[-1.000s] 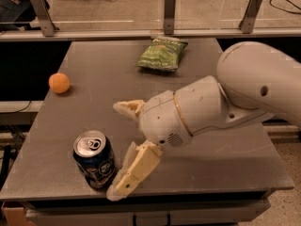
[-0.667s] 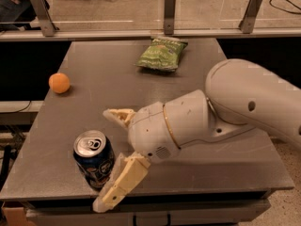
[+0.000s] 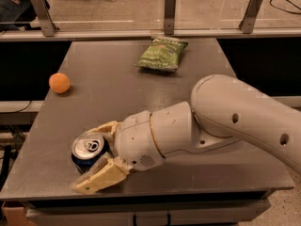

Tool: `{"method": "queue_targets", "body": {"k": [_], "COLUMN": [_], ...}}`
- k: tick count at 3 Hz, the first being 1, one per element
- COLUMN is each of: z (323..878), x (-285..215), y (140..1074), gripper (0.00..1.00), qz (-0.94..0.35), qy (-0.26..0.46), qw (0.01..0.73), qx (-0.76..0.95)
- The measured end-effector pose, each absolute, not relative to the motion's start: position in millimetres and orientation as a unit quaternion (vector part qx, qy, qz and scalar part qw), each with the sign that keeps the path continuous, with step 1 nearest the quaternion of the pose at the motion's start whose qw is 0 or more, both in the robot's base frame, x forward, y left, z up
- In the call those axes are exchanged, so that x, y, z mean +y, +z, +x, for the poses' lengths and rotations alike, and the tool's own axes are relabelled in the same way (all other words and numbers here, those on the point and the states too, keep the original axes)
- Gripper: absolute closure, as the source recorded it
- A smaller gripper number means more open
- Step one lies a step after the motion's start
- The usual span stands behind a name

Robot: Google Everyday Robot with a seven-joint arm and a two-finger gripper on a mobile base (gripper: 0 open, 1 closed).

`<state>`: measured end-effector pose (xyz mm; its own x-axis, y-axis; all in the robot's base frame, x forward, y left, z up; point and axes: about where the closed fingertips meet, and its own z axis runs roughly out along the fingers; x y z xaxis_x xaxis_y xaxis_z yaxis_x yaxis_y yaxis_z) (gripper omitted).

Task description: Knock pepsi can over

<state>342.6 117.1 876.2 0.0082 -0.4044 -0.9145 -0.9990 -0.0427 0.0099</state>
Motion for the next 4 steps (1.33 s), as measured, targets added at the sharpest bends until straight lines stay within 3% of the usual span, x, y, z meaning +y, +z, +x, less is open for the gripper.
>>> {"method": "queue_targets", "body": {"k": [2, 3, 4], "z": [382.9, 413.6, 441.7], "x": [94.0, 67.0, 36.4], "y": [905.2, 923.0, 928.3], "gripper": [0.88, 1.0, 1.0], "qz": [-0.585, -0.593, -0.62], "qy": [0.374, 0.339, 0.291], "qw": [0.407, 0.41, 0.38], "qx": [0.593, 0.604, 0.622]}}
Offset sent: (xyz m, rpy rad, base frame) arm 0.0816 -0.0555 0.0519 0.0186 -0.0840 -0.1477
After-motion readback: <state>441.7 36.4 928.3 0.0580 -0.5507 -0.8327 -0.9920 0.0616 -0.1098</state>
